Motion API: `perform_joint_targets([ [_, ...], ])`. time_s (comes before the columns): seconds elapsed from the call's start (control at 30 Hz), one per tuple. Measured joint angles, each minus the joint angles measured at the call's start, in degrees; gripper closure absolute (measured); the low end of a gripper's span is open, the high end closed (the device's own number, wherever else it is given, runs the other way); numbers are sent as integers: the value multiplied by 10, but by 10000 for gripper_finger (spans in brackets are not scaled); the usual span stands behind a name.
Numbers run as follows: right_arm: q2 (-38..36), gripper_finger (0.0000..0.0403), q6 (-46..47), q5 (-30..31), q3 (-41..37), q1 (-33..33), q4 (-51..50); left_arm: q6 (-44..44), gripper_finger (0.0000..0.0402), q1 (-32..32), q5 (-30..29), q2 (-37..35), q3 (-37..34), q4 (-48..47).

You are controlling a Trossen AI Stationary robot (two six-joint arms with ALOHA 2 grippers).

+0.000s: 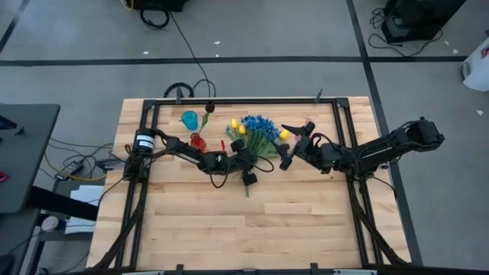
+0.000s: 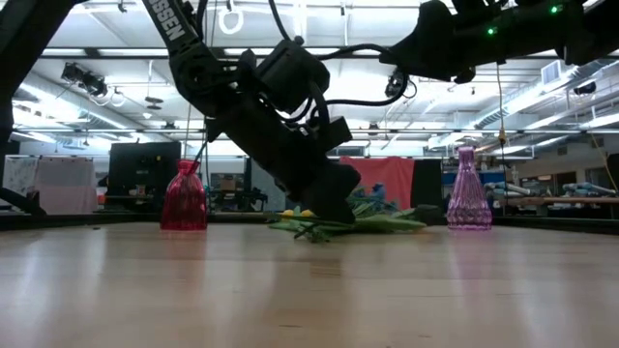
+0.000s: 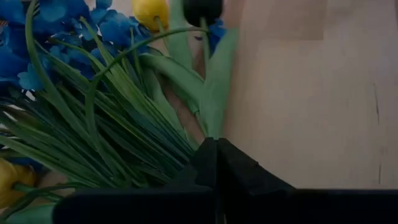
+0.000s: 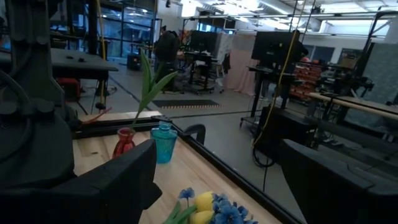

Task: Sort flowers into vase by color
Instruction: Put the black flower into the red vase

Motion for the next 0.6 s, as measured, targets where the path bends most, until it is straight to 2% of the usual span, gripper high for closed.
perform_joint_targets([
  [0.13,0,56,0,0,0,0,0,0,390,0,0,-12,-2,-15],
  [0.27,0,56,0,6,0,1,0,1,397,-4,4,-53,-2,-30],
  [0.47,-7,56,-8,95,0,27,-33,14,399,-11,19,-135,-26,-61],
  [0.5,-10,56,-12,109,0,34,-32,15,399,-12,30,-149,-36,-61],
  [0.6,-17,56,-19,122,0,49,-27,-4,397,-11,125,-170,-61,-58],
])
